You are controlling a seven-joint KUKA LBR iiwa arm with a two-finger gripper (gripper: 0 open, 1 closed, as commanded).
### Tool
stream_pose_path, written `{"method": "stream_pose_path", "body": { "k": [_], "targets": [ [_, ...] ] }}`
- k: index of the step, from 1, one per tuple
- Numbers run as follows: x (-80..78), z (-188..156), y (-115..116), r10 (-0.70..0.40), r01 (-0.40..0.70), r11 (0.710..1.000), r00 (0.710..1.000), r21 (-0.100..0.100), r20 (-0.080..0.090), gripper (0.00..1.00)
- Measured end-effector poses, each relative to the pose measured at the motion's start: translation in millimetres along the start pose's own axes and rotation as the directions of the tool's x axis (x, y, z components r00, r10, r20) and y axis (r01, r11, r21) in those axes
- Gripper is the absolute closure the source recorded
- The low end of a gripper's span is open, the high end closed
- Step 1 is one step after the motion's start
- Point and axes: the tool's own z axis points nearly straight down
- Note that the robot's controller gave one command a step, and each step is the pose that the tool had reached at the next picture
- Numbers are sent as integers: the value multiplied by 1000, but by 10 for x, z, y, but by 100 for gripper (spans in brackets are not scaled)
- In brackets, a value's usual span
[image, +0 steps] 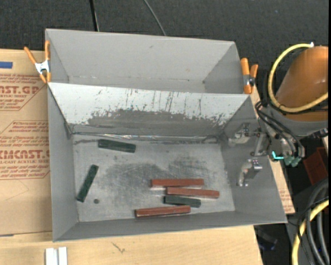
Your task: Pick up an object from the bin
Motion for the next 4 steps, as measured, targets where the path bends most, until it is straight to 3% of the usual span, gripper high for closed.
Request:
{"method": "stream_pose_path", "body": {
  "k": [2, 3, 4],
  "targets": [
    [-22, 5, 8, -13, 13, 1000, 1000, 3, 15, 0],
    [78, 283, 197, 25, -25, 1000, 1000, -1, 5, 0],
    [2, 803, 231, 84, -84, 996, 996, 0, 14, 0]
  ]
}}
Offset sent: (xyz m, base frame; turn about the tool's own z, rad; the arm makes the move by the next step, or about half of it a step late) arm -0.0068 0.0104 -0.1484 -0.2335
